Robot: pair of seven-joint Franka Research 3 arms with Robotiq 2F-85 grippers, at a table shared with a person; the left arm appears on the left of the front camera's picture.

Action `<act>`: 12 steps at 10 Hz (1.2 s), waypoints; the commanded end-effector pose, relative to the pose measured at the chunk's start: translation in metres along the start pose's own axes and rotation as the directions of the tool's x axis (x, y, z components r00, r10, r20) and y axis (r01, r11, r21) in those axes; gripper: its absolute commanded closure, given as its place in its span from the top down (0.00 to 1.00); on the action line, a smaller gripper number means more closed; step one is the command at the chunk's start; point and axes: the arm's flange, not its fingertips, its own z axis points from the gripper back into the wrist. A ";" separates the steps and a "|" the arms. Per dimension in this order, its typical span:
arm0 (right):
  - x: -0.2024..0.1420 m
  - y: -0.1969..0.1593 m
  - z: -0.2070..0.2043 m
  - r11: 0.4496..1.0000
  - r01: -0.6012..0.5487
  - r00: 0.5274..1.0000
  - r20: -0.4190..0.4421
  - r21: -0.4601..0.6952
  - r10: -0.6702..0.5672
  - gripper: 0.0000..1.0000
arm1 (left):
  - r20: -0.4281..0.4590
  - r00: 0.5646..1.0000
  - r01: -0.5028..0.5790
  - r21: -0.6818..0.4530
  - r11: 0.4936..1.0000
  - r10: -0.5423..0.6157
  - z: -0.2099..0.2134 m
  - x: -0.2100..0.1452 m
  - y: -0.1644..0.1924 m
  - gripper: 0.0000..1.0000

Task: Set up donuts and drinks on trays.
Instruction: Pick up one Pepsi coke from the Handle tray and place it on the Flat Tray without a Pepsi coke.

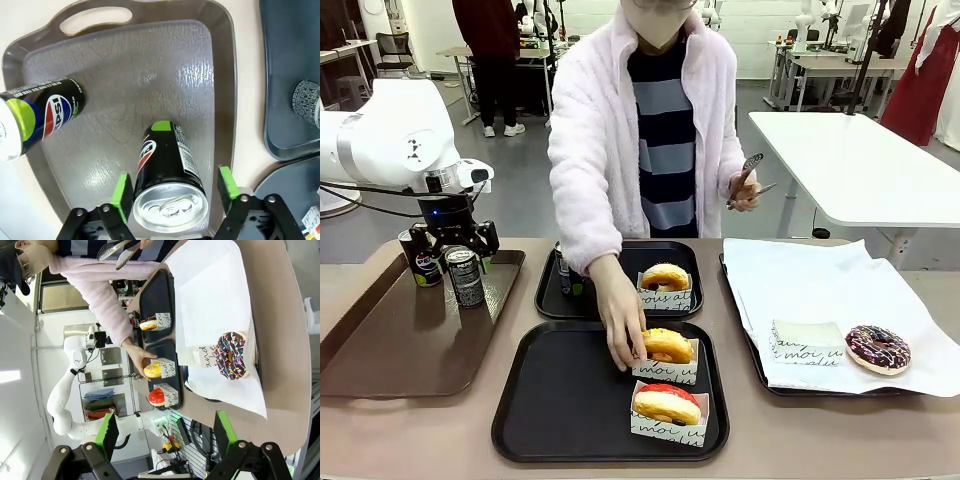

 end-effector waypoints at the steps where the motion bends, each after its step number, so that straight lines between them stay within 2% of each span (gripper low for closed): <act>1: 0.000 0.000 0.000 1.000 -0.010 1.000 0.006 0.015 0.010 1.00 | -0.003 1.000 0.000 -0.004 1.000 0.000 0.002 0.001 0.000 0.11; 2: 0.000 0.000 0.000 1.000 -0.010 1.000 0.006 0.015 0.010 1.00 | -0.007 1.000 -0.001 0.002 1.000 0.001 0.002 0.001 0.000 0.00; 4: 0.000 0.000 0.000 1.000 -0.010 1.000 0.006 0.015 0.010 1.00 | -0.008 1.000 0.004 0.010 1.000 -0.004 0.004 0.001 0.000 0.00; 5: 0.000 0.000 0.000 1.000 -0.010 1.000 0.006 0.015 0.010 1.00 | -0.015 1.000 0.011 0.018 1.000 -0.010 0.009 0.000 0.000 0.09; 6: 0.000 0.000 0.000 1.000 -0.010 1.000 0.006 0.015 0.010 1.00 | -0.019 0.999 0.027 0.020 0.999 -0.027 0.023 -0.004 -0.003 0.03; 9: 0.000 0.000 0.000 1.000 -0.010 1.000 0.006 0.015 0.010 1.00 | -0.059 0.996 0.075 0.090 0.993 -0.070 0.108 -0.065 -0.014 0.03; 12: 0.000 0.000 0.000 1.000 -0.010 1.000 0.006 0.015 0.010 1.00 | -0.017 0.990 0.142 0.082 0.986 -0.141 0.155 -0.127 -0.006 0.03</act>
